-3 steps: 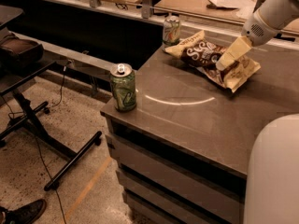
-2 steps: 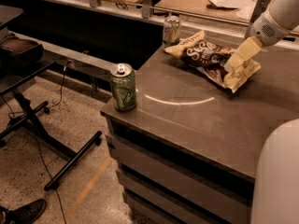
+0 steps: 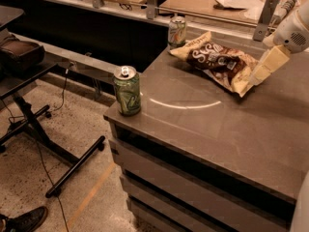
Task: Move brown chip bag near 7up can
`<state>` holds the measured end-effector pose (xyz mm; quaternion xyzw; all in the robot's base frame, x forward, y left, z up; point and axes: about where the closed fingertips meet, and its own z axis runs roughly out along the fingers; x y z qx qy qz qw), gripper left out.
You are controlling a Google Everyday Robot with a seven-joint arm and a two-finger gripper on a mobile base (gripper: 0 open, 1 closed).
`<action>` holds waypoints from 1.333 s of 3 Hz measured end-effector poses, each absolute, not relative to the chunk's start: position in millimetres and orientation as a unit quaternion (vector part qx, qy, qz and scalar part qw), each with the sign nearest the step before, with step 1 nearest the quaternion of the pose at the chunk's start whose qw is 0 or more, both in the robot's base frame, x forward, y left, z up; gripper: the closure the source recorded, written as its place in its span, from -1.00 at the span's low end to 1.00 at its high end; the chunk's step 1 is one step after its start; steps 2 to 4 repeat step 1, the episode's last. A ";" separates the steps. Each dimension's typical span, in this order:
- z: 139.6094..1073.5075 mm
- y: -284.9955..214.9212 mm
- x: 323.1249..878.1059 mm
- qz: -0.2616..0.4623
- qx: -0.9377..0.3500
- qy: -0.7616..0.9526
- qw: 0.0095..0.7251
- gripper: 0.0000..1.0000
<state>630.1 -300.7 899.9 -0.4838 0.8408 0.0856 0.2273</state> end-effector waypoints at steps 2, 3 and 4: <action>898.4 -300.1 634.8 0.085 -0.476 0.845 0.229 -1.00; 898.4 -300.1 634.8 0.085 -0.476 0.845 0.229 -1.00; 898.4 -300.1 634.8 0.085 -0.476 0.845 0.229 -1.00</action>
Offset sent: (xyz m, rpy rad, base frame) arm 0.0000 0.0000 0.0000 0.0000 0.0000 0.0000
